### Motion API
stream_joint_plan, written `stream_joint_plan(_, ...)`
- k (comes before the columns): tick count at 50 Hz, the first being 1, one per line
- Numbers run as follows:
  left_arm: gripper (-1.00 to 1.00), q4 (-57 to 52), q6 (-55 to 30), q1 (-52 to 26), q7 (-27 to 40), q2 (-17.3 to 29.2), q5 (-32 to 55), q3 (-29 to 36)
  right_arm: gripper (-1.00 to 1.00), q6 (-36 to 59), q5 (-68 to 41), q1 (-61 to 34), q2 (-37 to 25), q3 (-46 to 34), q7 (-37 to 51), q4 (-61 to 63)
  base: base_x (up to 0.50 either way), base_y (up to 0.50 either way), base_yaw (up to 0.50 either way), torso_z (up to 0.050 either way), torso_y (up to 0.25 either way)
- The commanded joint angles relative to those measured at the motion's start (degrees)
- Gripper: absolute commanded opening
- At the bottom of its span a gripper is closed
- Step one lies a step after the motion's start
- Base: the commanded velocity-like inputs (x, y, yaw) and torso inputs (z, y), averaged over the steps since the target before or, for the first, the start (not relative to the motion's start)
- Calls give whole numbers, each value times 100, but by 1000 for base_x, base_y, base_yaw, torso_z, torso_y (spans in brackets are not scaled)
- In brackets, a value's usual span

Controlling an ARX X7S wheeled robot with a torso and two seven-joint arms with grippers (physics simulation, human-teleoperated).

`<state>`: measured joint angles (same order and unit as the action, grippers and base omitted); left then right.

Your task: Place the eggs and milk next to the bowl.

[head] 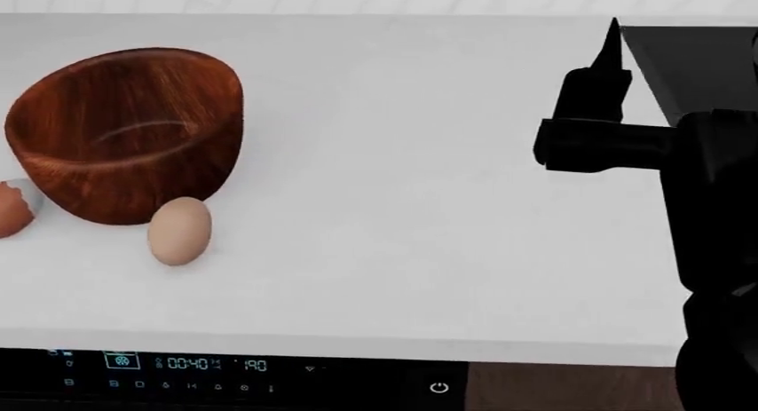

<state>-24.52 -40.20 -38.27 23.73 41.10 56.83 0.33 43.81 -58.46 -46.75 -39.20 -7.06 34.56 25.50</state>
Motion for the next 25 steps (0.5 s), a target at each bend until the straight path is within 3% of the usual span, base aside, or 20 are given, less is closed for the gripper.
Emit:
stream_joint_plan(1,100,42,91,60,-61,-27,-65,25,100,-20,-28,10,19,3,-3,-7,1,-500,0,0,0)
stream_joint_plan(25,100,-2,114,79,-12,-1,-15,-32,100,-68,-76,110,-8,56,33,62,1,-500,0,0,0)
